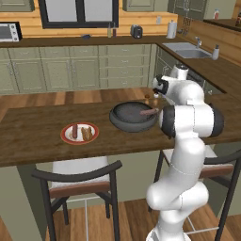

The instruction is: Place one bun and one sausage from the bowl on each plate.

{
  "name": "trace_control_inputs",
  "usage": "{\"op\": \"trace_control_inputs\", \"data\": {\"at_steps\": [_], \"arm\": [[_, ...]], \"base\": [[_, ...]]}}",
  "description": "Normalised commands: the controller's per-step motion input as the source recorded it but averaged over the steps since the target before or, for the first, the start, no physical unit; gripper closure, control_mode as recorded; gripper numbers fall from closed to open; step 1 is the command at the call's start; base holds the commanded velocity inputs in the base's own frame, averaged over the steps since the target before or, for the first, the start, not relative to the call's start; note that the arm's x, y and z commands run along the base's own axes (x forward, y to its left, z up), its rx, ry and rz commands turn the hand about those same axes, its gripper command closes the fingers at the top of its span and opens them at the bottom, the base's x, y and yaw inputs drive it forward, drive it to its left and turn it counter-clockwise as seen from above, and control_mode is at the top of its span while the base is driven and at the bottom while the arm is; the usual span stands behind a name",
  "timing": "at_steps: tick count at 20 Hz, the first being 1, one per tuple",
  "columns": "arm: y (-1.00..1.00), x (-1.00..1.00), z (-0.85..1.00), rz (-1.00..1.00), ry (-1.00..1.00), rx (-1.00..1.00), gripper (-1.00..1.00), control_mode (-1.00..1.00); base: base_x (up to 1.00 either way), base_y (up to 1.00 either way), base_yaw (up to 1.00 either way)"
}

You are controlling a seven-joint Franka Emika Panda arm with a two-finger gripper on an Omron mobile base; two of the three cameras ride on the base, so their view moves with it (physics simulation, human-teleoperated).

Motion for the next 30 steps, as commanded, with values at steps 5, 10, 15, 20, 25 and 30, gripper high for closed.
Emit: {"op": "trace_control_inputs", "data": {"at_steps": [5,10,15,20,25,30], "arm": [[0.8,0.27,0.23,0.06,0.19,-0.2,-1.0,-1.0],[0.87,0.36,-0.49,-0.27,-0.02,-0.29,-1.0,-1.0],[0.52,-0.07,-0.13,-0.62,-0.05,-0.2,-1.0,-1.0],[-0.39,-0.38,-0.12,-0.23,-0.11,-0.02,-1.0,-1.0],[-0.29,0.34,-0.08,0.02,-0.06,0.0,-1.0,-1.0],[-0.11,0.21,-0.22,0.02,-0.07,0.0,-1.0,-1.0]], "base": [[0.0,0.0,0.0],[0.0,0.0,0.0],[0.0,0.0,0.0],[0.0,0.0,0.0],[0.0,0.0,0.0],[0.0,0.0,0.0]]}}
